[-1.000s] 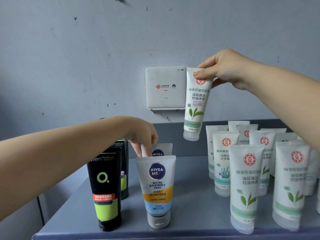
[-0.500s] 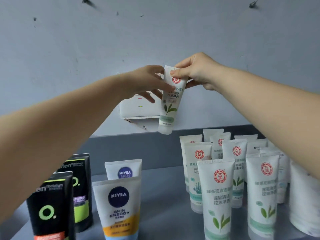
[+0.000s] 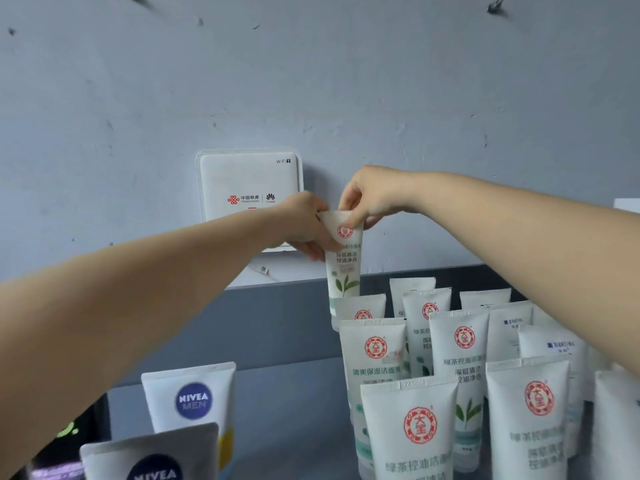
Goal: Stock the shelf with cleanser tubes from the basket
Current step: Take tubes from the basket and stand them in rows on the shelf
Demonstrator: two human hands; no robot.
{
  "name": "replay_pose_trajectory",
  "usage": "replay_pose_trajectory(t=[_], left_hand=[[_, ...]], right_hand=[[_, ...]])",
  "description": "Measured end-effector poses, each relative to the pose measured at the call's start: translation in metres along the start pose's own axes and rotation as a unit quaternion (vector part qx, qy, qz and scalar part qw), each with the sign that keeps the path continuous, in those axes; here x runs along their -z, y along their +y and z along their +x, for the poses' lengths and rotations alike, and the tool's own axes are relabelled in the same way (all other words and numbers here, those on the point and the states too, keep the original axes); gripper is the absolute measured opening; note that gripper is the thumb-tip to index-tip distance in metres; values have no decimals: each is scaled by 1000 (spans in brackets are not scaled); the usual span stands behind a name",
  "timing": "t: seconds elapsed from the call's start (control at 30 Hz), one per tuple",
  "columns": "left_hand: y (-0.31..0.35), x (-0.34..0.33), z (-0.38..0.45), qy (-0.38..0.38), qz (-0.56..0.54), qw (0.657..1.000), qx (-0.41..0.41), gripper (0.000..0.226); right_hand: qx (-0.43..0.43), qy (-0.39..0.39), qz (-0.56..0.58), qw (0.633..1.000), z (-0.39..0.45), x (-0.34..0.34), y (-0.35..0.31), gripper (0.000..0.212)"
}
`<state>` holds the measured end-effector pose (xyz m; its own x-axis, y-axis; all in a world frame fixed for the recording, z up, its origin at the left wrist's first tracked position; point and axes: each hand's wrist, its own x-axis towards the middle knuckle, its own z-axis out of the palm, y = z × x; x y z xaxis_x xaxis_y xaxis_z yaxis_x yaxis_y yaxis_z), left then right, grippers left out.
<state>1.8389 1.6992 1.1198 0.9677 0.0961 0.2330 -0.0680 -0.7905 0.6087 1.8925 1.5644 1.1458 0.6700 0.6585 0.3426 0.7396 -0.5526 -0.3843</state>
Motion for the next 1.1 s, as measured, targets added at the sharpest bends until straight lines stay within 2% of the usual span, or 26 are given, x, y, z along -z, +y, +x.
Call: replay_pose_trajectory(t=[0.1,0.3,0.67,0.9,1.0,1.1], left_hand=[[-9,-14,8,-49,8,999,18,18],[-17,-25,17,-104,31,992,61,5],[-21,-46,9,-138,101,983,70,9],[-20,-52,-1,-102,147,979,94,13],[-11,-52,-8,-77,158,979,103,3],[-3,-41,-15,-33,162,981,99,17]], right_hand=[[2,-59,-74,996,3,-10,8,11],[-4,-100,-168,981,7,-29,17,22],[1,-163,-224,961,-1,-45,22,26],[34,-158,-277,947,-7,-46,21,17],[52,-147,-302,941,-13,-41,16,18],[83,-92,-295,948,-20,-31,4,19]])
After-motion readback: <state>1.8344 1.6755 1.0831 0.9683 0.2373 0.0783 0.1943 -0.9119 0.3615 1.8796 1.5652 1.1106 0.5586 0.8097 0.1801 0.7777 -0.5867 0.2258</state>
